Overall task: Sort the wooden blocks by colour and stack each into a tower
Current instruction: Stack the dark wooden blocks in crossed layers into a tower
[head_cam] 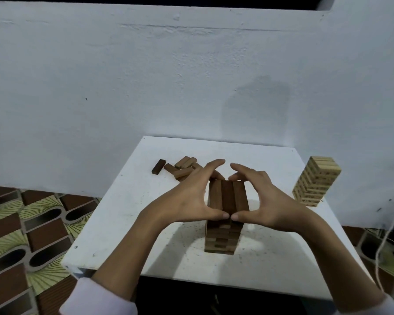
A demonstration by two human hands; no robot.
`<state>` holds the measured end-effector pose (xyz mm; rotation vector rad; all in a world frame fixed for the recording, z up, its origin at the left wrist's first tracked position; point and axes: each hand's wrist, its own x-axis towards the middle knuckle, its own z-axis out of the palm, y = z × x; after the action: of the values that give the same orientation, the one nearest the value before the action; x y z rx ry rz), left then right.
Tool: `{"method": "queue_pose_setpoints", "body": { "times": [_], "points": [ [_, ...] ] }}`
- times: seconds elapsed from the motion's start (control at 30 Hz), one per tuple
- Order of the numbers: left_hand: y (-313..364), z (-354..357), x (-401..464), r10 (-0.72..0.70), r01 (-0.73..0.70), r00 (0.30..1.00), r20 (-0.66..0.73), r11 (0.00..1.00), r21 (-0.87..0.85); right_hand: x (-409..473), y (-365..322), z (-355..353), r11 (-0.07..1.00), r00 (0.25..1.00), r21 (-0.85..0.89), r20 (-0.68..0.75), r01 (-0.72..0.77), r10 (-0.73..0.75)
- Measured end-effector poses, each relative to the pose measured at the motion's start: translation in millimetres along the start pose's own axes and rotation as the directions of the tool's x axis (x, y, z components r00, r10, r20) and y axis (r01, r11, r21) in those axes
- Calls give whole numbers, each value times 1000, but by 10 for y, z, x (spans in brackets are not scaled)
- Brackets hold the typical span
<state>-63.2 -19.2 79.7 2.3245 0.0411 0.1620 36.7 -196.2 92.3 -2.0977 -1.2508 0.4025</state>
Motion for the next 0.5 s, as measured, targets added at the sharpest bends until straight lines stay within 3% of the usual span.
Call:
{"method": "queue_pose_setpoints", "body": {
  "times": [0.5],
  "points": [
    [-88, 69, 40, -20, 19, 999, -26, 999, -51, 47, 88, 51, 997, 999, 70, -5, -38, 39]
  ]
}}
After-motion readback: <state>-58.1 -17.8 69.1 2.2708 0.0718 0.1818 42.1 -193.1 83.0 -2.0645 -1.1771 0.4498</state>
